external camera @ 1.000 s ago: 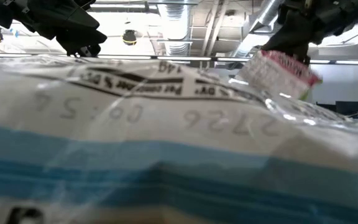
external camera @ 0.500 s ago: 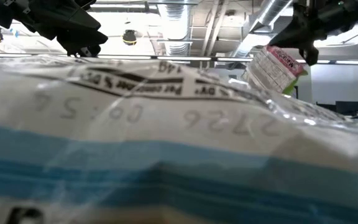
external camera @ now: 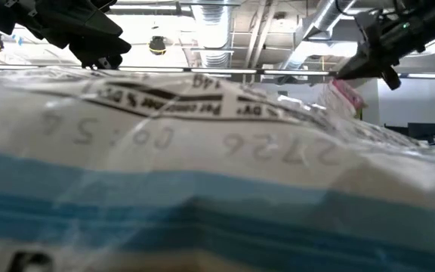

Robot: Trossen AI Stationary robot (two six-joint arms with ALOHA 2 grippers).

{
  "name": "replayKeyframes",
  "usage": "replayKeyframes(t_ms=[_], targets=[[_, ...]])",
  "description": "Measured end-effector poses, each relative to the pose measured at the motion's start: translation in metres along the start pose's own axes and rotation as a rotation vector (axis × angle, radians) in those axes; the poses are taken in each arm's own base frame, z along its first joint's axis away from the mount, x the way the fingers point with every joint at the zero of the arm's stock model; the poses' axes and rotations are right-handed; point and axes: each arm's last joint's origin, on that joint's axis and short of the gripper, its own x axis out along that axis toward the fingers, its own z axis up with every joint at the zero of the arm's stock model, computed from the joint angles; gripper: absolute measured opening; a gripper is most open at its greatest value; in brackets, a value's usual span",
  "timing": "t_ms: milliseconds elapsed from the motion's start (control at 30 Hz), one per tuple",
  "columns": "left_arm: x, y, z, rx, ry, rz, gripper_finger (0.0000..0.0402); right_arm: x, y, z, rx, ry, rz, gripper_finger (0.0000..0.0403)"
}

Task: Pick & Place Food Item
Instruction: Put the green noodle pack into the pink bin

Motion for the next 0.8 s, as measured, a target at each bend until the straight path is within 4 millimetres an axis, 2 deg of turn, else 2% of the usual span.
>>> replayKeyframes(t_ms=[267,800], targets=[[0.000,0.000,0.000,0.000,0.000,0.000,0.0095,0.008,-0.016,0.002,0.045,0.043,-0.108,0.0000],[0.000,0.000,0.000,0.004,-0.001,0.001,0.0095,0.031,-0.017,0.006,0.104,0.154,0.054,0.0000]])
